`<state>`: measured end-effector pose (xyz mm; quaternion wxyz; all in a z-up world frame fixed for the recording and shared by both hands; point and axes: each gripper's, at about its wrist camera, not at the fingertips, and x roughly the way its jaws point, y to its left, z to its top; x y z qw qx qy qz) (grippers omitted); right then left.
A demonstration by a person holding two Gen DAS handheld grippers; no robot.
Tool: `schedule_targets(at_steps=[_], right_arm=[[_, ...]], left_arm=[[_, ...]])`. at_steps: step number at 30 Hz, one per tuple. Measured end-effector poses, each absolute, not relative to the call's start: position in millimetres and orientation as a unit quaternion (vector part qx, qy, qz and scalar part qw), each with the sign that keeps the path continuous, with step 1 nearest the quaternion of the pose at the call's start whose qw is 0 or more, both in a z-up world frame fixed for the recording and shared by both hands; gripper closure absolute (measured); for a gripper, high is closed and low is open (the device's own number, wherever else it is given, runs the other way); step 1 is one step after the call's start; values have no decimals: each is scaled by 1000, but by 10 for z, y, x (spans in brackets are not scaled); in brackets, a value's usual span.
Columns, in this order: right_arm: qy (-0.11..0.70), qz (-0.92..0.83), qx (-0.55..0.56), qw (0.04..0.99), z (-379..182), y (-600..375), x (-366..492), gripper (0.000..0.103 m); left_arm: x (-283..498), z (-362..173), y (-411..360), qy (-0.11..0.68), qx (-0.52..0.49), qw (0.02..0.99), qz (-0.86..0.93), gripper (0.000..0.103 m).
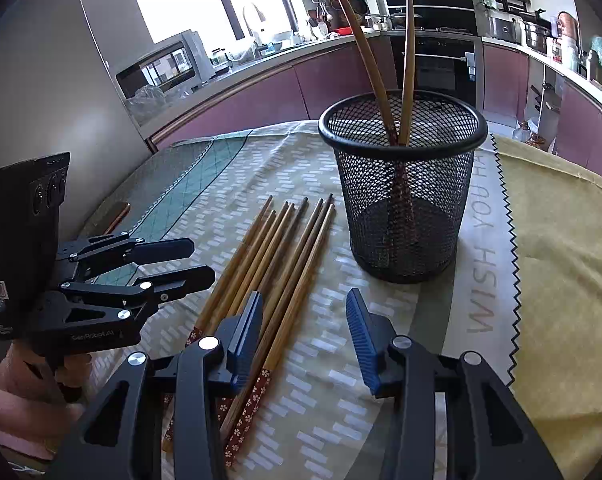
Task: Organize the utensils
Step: 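Grasp another chopstick with the left gripper while the right gripper grasps one too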
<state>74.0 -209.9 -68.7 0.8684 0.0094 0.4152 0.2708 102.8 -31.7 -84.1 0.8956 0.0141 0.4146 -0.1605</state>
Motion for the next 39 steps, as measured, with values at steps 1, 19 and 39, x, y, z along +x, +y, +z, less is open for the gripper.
schedule_targets(at_steps=[1, 19, 39], right_arm=[[417, 269, 7, 868, -708, -2079, 730, 63], [432, 243, -25, 868, -817, -1847, 757, 75], [436, 226, -44, 870, -853, -1775, 870, 90]], left_arm=[[1019, -851, -332, 416, 16, 895, -160, 54], [1021, -969, -441, 436, 35, 885, -160, 62], [1120, -973, -370, 445, 29, 883, -149, 82]])
